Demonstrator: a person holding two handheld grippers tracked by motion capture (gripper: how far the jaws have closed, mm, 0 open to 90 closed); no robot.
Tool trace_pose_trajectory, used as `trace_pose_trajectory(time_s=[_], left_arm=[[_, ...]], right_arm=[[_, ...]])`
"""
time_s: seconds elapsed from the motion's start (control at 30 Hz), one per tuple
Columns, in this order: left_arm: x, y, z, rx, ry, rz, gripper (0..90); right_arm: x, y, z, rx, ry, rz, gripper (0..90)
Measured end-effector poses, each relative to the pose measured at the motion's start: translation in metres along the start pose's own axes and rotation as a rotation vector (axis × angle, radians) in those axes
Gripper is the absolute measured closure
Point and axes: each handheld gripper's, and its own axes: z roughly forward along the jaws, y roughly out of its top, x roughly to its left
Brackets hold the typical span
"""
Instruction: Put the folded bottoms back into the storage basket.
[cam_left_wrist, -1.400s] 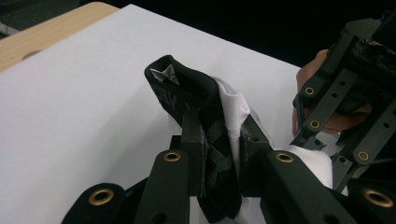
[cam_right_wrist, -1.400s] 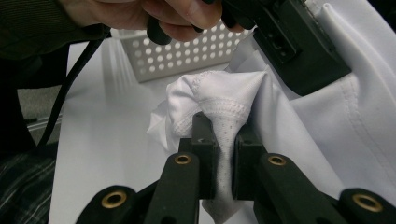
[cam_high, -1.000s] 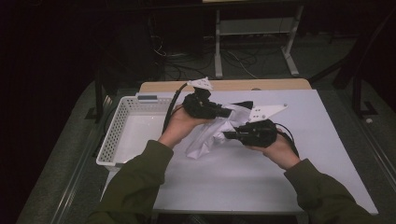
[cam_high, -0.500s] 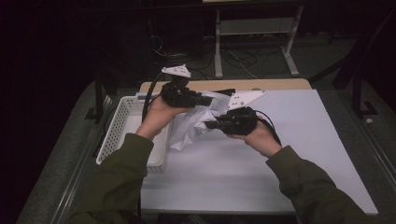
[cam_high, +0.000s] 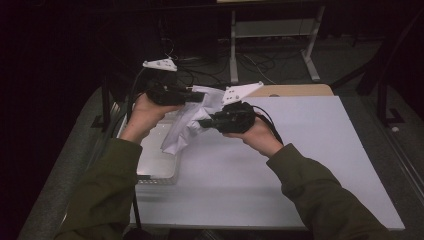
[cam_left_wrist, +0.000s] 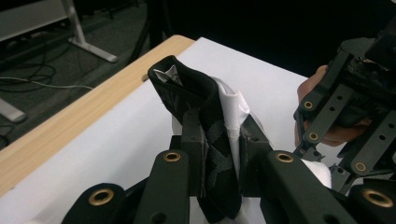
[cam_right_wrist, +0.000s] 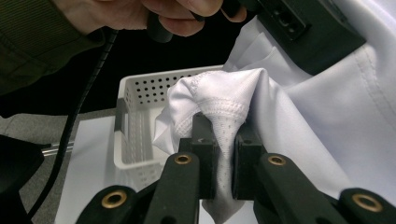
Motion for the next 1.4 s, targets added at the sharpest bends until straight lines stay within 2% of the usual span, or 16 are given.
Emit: trace_pose_trajectory(time_s=[0.37,0.83,1.0,1.4], left_arm=[[0.023,-0.02,-0.034,0.004,0.092,-0.04,76.2],[0.05,-0.059,-0.073,0.015,0.219,-0.1,76.2],[0.062,-0.075,-0.082,0.041,0.278,-0.118,76.2],[0.091,-0.117,-0.091,0.068,0.35,-0.208,76.2]], right_arm=[[0.005,0.012,0.036,0.015,0.044,-0.01,81.5],[0.011,0.007,0.076,0.079,0.085,-0.015,81.4],[0.011,0.003,0.088,0.095,0.094,-0.006,81.3],[0.018,-0.009,0.124,0.166,0.124,-0.013,80.7]])
